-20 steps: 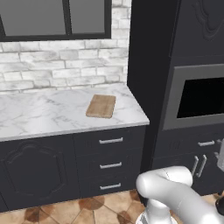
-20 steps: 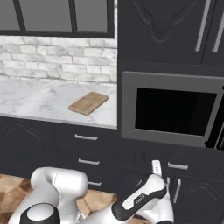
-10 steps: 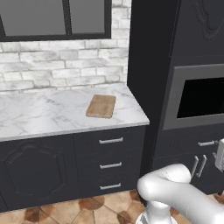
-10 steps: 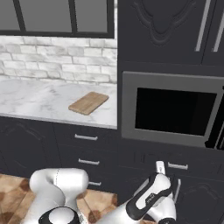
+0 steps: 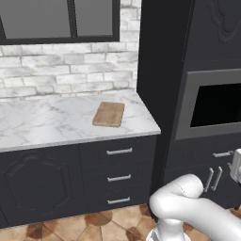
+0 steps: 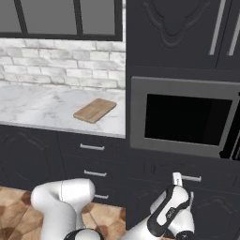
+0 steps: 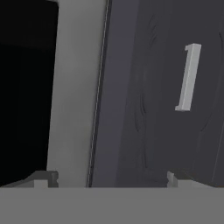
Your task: Open the drawer on the right and place the cutting tools on the cutting board.
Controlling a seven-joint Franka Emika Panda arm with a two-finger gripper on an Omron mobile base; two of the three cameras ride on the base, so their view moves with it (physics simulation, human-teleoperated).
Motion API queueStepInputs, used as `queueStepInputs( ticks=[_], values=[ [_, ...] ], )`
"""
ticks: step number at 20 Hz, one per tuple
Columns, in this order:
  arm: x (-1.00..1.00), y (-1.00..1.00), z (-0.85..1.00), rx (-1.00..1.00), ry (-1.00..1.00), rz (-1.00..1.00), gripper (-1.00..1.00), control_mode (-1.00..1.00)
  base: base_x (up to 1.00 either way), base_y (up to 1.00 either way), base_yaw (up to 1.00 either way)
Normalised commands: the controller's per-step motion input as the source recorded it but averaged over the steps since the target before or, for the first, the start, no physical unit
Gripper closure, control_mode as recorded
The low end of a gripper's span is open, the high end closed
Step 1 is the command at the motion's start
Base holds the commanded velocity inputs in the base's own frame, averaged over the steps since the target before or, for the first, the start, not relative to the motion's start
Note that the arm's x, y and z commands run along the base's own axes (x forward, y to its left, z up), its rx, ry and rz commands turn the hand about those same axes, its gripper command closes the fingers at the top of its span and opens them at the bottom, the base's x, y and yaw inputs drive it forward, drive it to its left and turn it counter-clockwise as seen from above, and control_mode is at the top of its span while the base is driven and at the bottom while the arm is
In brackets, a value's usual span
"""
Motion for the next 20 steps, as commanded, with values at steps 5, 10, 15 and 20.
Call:
queueStepInputs(
  ticks=[5, 10, 15, 20],
  values=[
    [0.29, -0.17, -0.17, 0.0, 0.0, 0.0, -1.0, -1.0, 0.0, 0.0, 0.0],
    [0.26, -0.13, -0.21, 0.0, 0.0, 0.0, -1.0, -1.0, 0.0, 0.0, 0.0],
    [0.24, -0.14, -0.29, 0.0, 0.0, 0.0, -1.0, -1.0, 0.0, 0.0, 0.0],
    [0.31, -0.13, -0.22, 0.0, 0.0, 0.0, -1.0, -1.0, 0.0, 0.0, 0.0]
  ],
)
